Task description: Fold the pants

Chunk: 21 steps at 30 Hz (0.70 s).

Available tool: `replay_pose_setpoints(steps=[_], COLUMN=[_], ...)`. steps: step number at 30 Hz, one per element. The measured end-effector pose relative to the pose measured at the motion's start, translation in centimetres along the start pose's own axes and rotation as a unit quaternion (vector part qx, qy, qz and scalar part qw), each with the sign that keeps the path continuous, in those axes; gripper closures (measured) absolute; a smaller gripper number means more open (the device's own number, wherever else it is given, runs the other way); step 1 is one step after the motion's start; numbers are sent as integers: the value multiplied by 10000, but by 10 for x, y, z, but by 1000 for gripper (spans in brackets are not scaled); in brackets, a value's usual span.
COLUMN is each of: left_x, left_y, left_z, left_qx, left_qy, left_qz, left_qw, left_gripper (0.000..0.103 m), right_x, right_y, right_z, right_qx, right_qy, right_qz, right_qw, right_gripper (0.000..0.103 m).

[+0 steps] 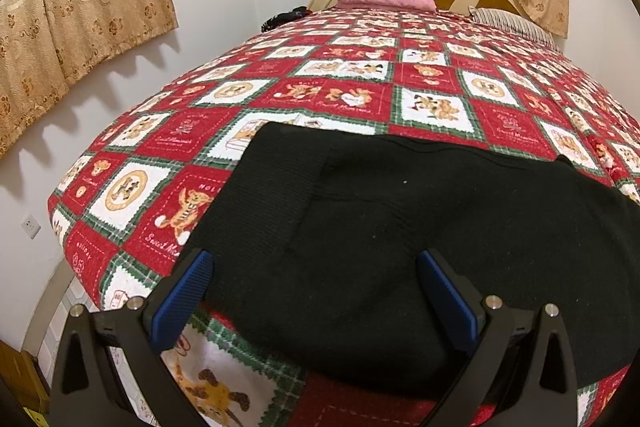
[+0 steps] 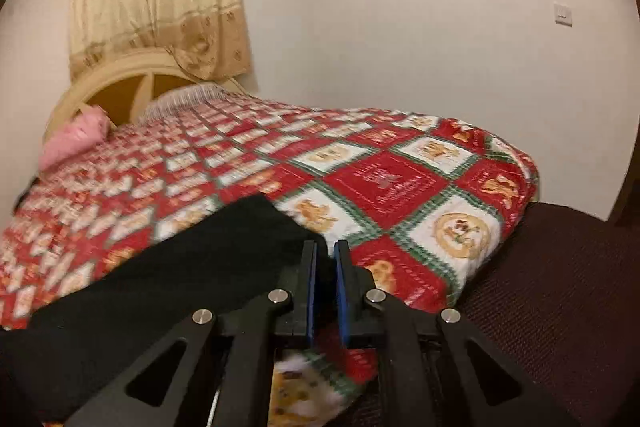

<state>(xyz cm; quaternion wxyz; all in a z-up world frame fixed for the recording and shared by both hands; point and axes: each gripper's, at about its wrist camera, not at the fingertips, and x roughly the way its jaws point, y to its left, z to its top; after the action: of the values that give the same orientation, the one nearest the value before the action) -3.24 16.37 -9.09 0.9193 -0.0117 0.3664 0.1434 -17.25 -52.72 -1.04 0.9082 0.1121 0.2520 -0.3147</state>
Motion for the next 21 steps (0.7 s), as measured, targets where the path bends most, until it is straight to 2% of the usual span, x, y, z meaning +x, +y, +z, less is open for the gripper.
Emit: replay_pose_setpoints(steps=[1, 2, 4, 5, 6, 7, 9, 11, 14, 15, 18, 20, 21], left_x=[0, 0, 0, 0, 0, 1, 1, 0, 0, 0, 1, 0, 1], left_y=[0, 1, 1, 1, 1, 1, 0, 0, 0, -1, 0, 0, 0], left_z=[0, 0, 0, 1, 1, 2, 2, 2, 2, 2, 2, 2, 2], left_qx=[2, 6, 8, 7, 9, 8, -1, -9, -9, -12, -8, -11, -17], left_qy=[-6, -2, 15, 24, 29, 32, 34, 32, 35, 35, 27, 13, 4], left_qz=[-4, -9, -25, -25, -21, -14, -3, 11, 9, 10, 11, -1, -3], left_qw=[10000, 10000, 10000, 10000, 10000, 10000, 10000, 10000, 10000, 10000, 10000, 10000, 10000], left_gripper=[0, 0, 0, 0, 0, 0, 0, 0, 0, 0, 0, 0, 0], right_x=[8, 9, 0, -7, -13, -17, -24, -22, 0, 9, 10, 8, 8], right_y=[-2, -7, -19, -29, -37, -40, -44, -38, -24, -17, 7, 10, 8], right_z=[-4, -7, -8, -9, -10, -10, -10, -8, -10, -13, -17, -16, -15], right_qx=[-16, 76, 396, 744, 1021, 1170, 1304, 1145, 931, 816, 62, 24, 58], right_qy=[191, 115, -19, -115, -245, -334, -520, -524, -98, 129, 110, 152, 190], right_qz=[57, 131, 306, 550, 718, 821, 1006, 1022, 1234, 1163, 597, 598, 652], right_qw=[9998, 9998, 9987, 9956, 9919, 9892, 9850, 9868, 9879, 9898, 9981, 9981, 9977], right_gripper=[94, 93, 75, 71, 63, 51, 37, 36, 36, 36, 37, 51, 68])
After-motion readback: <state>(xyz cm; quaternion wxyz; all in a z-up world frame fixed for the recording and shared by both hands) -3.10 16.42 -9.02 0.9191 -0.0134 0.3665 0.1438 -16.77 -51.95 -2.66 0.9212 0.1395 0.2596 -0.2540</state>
